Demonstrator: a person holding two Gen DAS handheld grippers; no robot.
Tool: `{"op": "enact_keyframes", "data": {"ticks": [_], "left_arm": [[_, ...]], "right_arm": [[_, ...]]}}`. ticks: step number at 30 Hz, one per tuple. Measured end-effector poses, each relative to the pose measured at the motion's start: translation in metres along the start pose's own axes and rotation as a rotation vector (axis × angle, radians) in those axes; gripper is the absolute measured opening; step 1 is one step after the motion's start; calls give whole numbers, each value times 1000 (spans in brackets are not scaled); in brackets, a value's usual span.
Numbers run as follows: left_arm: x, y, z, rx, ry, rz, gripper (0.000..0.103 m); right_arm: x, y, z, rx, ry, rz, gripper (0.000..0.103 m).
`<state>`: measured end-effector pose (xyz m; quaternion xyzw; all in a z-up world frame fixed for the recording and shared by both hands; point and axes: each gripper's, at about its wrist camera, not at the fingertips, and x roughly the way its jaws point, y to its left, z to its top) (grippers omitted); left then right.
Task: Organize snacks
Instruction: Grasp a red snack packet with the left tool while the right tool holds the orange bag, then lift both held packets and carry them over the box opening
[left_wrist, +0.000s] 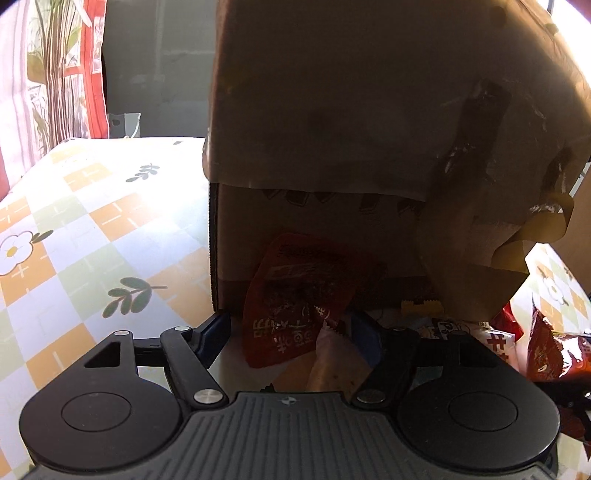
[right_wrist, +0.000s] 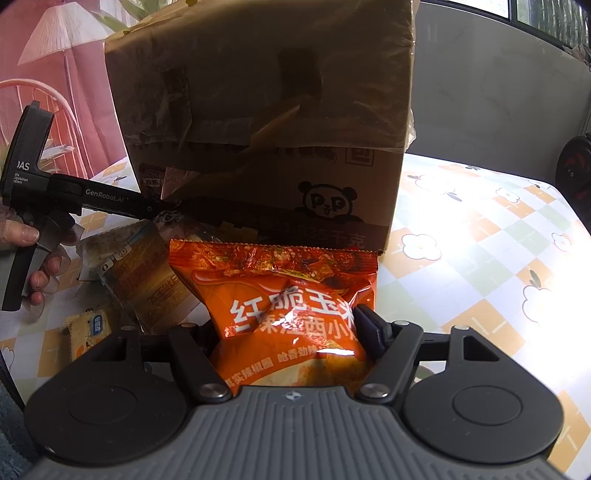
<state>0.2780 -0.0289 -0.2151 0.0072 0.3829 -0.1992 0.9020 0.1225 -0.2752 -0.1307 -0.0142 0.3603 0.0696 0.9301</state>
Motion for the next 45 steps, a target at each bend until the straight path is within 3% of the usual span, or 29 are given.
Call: {"op": "enact_keyframes", "data": {"ticks": [3,5,8,15,22,27,36,45], "left_arm": [[-2,0,0,-41,2,17,72],[-5,3,1,-72,6,43,56],[-12,10,-1,-111,10,-4,42],[-50,14,-16,-130,-31,12,41],[-100,6,-27,-76,-119,95,41],[-128,7,-24,-92,-172,134,41],[-146,11,-2,-113,-224,90,41],[-181,-14,35,-21,-359,15,41]], "right_arm": [[0,0,0,0,0,1,72],[0,0,0,0,0,1,72],[0,-1,0,1,2,3,72],[-5,-2,-1,21,-3,14,72],[-15,-3,0,35,-27,19,70],[-31,-2,2,37,-71,19,69],[-68,-2,19,13,-170,43,69],[-118,0,71,-27,-325,117,69]]}}
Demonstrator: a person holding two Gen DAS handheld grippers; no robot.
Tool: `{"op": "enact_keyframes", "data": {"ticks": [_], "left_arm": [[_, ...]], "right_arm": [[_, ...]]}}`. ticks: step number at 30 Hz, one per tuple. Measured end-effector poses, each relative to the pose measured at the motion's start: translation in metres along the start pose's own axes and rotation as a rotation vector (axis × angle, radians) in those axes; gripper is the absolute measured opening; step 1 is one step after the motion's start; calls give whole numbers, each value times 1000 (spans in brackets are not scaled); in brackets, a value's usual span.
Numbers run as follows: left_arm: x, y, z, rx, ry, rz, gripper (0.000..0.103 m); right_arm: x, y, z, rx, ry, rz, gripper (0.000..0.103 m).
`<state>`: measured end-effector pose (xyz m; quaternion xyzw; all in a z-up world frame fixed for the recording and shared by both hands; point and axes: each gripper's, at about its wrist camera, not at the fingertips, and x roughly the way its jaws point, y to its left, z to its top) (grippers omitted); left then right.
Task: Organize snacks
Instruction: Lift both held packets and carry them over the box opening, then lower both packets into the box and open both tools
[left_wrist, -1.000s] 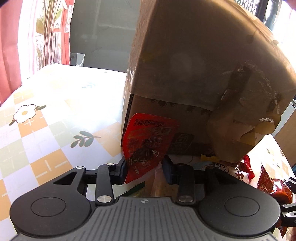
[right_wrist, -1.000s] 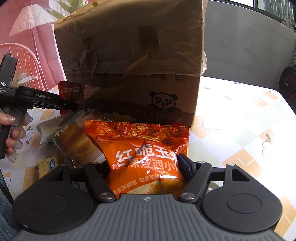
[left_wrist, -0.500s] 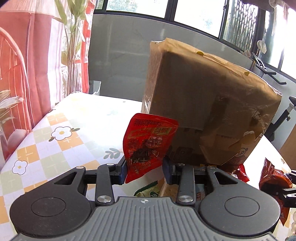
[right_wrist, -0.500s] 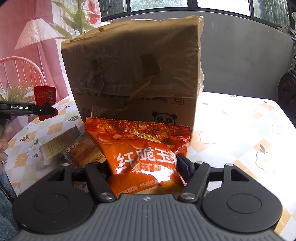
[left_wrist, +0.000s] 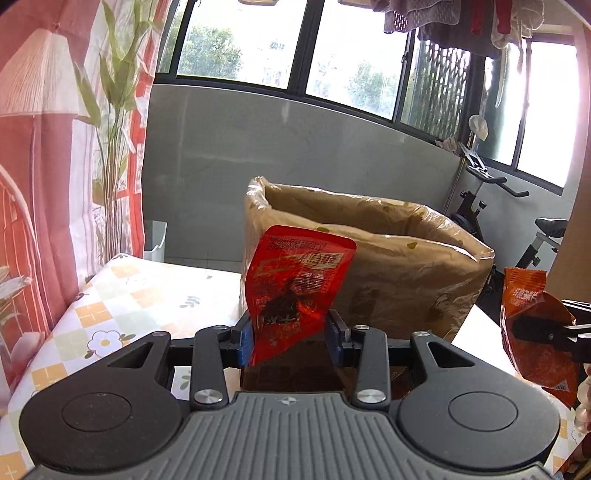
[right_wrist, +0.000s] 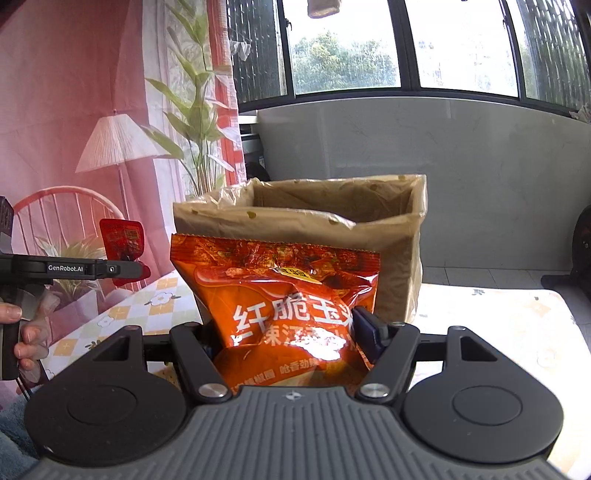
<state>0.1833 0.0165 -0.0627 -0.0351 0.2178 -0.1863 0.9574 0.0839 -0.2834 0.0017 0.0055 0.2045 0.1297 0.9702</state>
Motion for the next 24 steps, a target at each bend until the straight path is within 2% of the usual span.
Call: {"op": "enact_keyframes", "data": {"ticks": [7,13,18,24], "left_arm": [[2,-26,48,86,-99,-51,41],[34,-43,91,137,-111,-85,41],[86,-46,117,132,-61,-72,41],[136,-43,121,89,-5,-41,42]], "right_arm": [[-2,-12,65,-4,-78,62,69],[34,-14,114,-76,-122,57,69],[92,-19,136,-131,-100,-1,69],[151,-23,136,-123,-52,-81,69]]}}
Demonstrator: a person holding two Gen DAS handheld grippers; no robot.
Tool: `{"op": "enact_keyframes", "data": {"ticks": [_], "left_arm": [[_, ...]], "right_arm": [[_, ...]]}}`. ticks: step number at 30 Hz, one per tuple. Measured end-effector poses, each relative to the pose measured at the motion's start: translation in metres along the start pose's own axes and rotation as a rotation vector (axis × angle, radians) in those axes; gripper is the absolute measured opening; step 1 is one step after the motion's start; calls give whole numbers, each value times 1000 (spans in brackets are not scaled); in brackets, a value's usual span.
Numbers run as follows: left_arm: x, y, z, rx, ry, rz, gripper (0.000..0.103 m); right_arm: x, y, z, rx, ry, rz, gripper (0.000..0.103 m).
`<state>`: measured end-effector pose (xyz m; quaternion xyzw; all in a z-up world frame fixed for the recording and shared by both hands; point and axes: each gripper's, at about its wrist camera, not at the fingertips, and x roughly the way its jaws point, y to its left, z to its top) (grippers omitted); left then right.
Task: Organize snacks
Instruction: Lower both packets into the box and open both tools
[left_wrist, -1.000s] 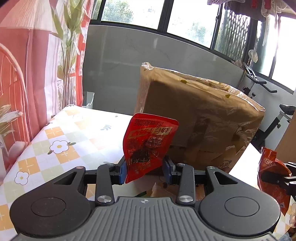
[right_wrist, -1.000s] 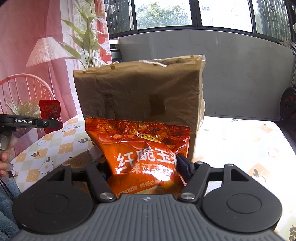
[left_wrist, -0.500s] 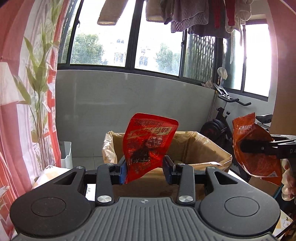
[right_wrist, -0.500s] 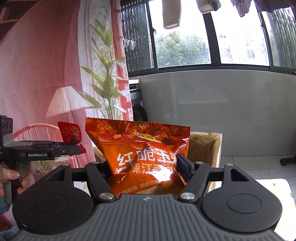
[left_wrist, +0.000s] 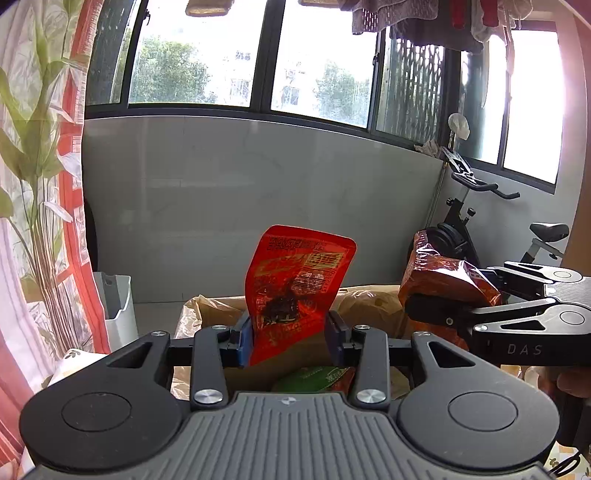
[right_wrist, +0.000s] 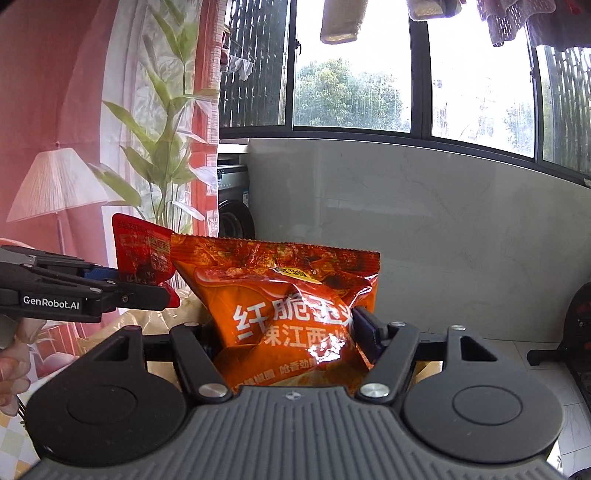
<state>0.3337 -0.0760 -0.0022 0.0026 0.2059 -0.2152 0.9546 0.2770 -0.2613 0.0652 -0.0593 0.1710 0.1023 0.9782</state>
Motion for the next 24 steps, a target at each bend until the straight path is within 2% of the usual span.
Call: {"op": "enact_keyframes", "data": {"ticks": [3,5,7,11,18,24], "left_arm": [[10,-1,-8,7,20,19,46],[15,-1,-11,14,23,37,58],[17,2,-14,16,38,41,66],[9,11,-15,0,43,60,67],[-30,25,-9,-8,17,72,68],[-81,34,-25,-28,5,69,68]], "right_arm": [[14,-1,-8,10,35,-14,70],[26,-4,-12,48,79,-25,71],[36,-7,-15,85,139,-7,79],[29,-10,-16,120,127,-2,89],[-8,-3,-14,158,70,64,89],[-56,11,-27,153,29,133,87]]}}
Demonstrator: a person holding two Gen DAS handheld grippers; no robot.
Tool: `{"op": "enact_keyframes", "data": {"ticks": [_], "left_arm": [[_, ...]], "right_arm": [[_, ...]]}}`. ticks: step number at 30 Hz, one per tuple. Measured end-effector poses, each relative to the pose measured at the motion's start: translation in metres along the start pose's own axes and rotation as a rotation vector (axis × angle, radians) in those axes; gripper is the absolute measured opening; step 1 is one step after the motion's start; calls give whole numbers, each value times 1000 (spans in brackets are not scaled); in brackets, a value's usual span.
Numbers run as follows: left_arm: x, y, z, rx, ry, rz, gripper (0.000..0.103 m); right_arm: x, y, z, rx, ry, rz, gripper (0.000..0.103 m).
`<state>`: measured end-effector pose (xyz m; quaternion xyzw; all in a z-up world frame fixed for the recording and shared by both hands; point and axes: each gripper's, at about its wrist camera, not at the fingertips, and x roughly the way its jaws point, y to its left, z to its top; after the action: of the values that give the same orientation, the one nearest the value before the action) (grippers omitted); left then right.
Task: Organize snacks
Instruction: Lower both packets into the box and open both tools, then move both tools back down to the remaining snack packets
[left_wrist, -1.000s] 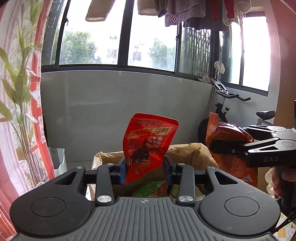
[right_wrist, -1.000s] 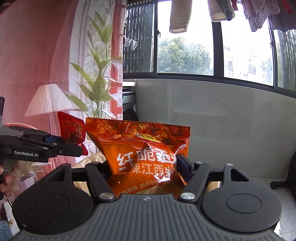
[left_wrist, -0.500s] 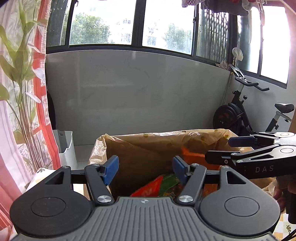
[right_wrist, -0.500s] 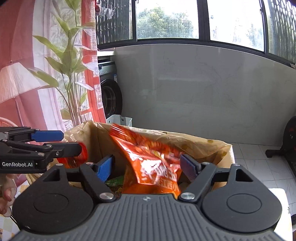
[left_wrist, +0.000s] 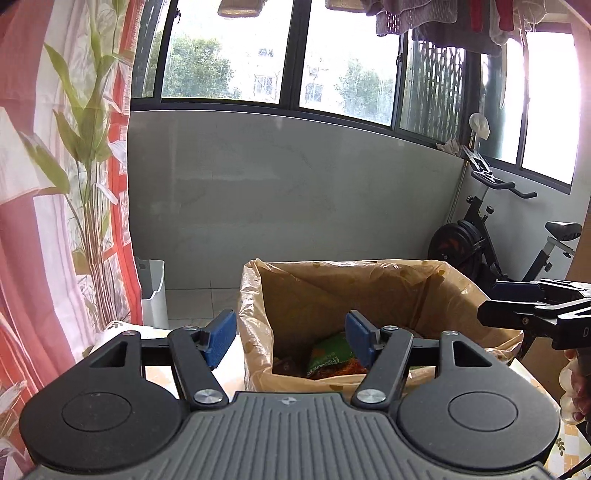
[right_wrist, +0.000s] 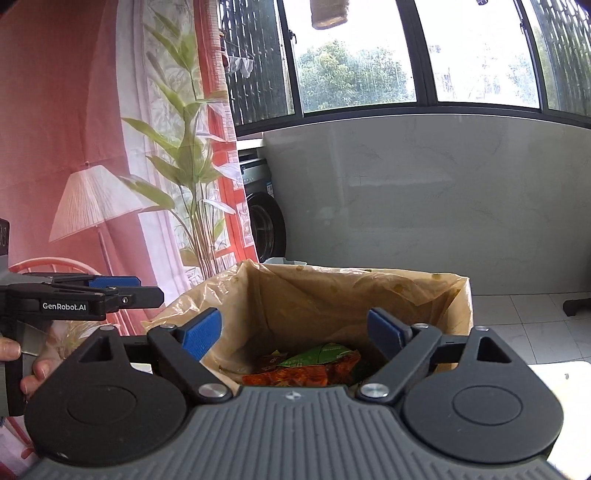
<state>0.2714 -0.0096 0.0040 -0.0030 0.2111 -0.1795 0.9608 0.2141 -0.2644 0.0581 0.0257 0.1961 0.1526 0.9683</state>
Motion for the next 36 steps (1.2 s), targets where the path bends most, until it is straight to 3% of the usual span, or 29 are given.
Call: {"op": "enact_keyframes", "data": {"ticks": [7,12,15,18,23,27,29,36], "left_arm": [[-43,15,-48,-52,13,21,68],[-54,20,-92,-110,32,68,68],[-57,16,-118,-116,36,123,68],[-52,16,-140,-144,101,119,68],[-48,15,-157,-162,160,110,68],[-45,7,-166,-159,188,89,68],[-43,2,-169,-145,198,78,68],[-39,-4,-174,-126,216,56,68]], "right_arm": [[-32,17,-45,-32,30,20,71],[-44,17,-83,18,67,16,64],[-42,13,-111,41,156,-26,60],[-38,9,-142,38,255,-62,57],[-44,8,-189,17,411,-36,54],[-49,13,-213,10,495,8,38],[-48,19,-221,-14,537,20,35],[-43,35,-227,-56,570,89,35]]}}
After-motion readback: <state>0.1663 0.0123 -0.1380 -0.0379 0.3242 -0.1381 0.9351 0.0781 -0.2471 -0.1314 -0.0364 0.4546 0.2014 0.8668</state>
